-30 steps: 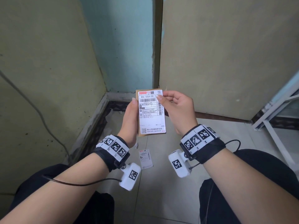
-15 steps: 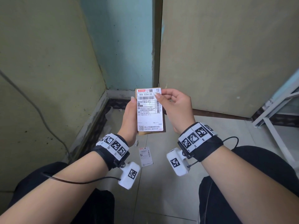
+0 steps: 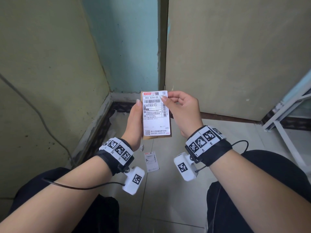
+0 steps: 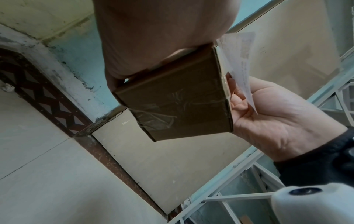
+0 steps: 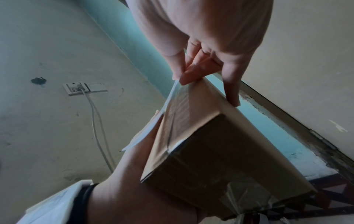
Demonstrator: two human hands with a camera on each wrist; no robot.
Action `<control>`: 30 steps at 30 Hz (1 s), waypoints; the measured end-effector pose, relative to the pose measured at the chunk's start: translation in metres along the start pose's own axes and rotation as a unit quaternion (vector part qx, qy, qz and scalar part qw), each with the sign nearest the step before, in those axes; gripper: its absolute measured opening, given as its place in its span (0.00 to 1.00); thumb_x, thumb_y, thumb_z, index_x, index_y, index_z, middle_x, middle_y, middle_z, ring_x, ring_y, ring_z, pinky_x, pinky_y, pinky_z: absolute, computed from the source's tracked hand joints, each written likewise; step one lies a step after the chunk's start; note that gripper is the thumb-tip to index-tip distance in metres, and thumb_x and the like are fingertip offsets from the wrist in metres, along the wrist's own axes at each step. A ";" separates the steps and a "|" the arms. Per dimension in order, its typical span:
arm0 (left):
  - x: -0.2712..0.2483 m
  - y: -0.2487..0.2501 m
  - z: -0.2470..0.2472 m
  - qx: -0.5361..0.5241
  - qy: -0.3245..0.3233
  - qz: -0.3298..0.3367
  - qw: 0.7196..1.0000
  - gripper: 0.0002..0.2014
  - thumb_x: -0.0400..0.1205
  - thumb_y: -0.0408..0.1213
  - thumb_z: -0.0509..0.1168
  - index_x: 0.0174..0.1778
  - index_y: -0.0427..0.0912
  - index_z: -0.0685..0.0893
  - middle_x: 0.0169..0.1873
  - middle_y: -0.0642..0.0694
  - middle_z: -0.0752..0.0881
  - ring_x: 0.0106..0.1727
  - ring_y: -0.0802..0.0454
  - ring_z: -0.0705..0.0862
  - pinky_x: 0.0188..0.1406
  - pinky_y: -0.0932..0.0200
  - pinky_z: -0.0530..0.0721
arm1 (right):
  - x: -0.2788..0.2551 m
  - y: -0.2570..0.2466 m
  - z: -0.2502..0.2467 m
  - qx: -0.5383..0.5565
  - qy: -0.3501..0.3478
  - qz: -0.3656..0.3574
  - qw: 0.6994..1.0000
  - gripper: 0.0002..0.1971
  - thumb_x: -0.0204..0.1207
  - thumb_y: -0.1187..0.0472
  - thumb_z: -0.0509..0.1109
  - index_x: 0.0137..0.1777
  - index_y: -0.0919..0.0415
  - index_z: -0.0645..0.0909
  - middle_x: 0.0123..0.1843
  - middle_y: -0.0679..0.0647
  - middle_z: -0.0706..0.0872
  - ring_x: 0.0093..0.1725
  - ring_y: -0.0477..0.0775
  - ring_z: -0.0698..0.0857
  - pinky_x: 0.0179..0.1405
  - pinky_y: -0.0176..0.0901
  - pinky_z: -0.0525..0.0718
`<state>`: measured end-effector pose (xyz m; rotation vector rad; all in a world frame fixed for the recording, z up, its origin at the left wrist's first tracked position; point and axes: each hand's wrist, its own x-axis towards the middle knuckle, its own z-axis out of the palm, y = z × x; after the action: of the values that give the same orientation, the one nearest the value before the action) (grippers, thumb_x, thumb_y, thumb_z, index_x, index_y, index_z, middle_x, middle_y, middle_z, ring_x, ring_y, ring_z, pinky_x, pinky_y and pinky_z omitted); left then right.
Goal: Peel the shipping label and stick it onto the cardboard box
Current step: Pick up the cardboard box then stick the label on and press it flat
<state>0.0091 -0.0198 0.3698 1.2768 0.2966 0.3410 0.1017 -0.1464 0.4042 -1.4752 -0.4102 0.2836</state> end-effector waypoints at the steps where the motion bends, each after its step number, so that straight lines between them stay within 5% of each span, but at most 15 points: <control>1: 0.000 0.000 0.000 0.000 0.001 0.000 1.000 0.38 0.80 0.72 0.51 0.75 0.47 0.79 0.69 0.38 0.84 0.69 0.32 0.83 0.66 0.21 0.75 | 0.000 0.000 0.000 -0.002 0.000 0.001 1.000 0.03 0.83 0.63 0.79 0.53 0.57 0.89 0.41 0.48 0.95 0.40 0.46 0.95 0.37 0.39 0.88; 30: 0.004 -0.005 -0.003 -0.013 -0.005 0.000 1.000 0.35 0.85 0.67 0.47 0.75 0.45 0.79 0.69 0.38 0.84 0.70 0.34 0.83 0.72 0.27 0.74 | -0.002 -0.004 0.000 -0.007 -0.003 -0.009 1.000 0.05 0.83 0.65 0.78 0.49 0.55 0.88 0.37 0.47 0.94 0.38 0.44 0.94 0.38 0.39 0.90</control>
<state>0.0124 -0.0170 0.3644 1.2524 0.2838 0.3368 0.0994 -0.1477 0.4076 -1.4843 -0.4306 0.2716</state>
